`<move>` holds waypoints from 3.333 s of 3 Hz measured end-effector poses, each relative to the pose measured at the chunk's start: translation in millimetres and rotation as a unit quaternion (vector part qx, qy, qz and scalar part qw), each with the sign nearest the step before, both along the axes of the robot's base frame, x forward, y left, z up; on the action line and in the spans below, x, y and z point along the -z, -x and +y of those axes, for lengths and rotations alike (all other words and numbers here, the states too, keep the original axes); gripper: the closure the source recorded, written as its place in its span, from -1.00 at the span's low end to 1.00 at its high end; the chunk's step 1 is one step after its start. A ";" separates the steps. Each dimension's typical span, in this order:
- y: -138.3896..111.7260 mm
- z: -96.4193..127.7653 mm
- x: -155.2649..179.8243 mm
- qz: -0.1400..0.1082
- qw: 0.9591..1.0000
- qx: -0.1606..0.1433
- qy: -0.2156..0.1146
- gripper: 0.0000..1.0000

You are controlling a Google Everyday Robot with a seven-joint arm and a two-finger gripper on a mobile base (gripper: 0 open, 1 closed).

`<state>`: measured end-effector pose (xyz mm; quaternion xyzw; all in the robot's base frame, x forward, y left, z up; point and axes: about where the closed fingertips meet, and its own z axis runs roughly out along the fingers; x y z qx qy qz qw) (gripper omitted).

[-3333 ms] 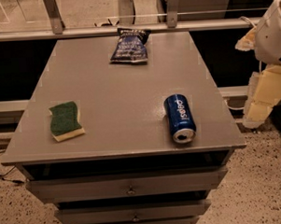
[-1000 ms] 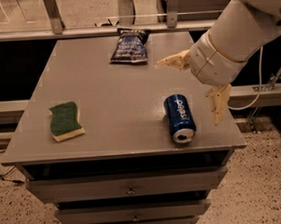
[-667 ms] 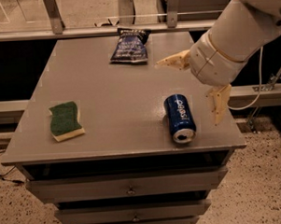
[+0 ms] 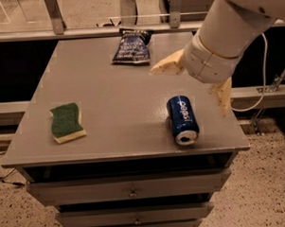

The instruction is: Place pepsi can upright

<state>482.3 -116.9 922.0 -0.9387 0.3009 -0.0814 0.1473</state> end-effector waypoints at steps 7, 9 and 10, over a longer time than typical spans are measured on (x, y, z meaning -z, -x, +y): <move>12.2 11.5 99.2 0.015 0.929 -0.303 0.213 0.11; 12.2 11.5 94.9 0.015 0.929 -0.303 0.213 0.98; 7.3 25.2 72.4 0.025 0.943 -0.272 0.192 1.00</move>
Offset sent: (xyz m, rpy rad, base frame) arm 0.0002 -0.0094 -0.0368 -0.1794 0.0846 0.4816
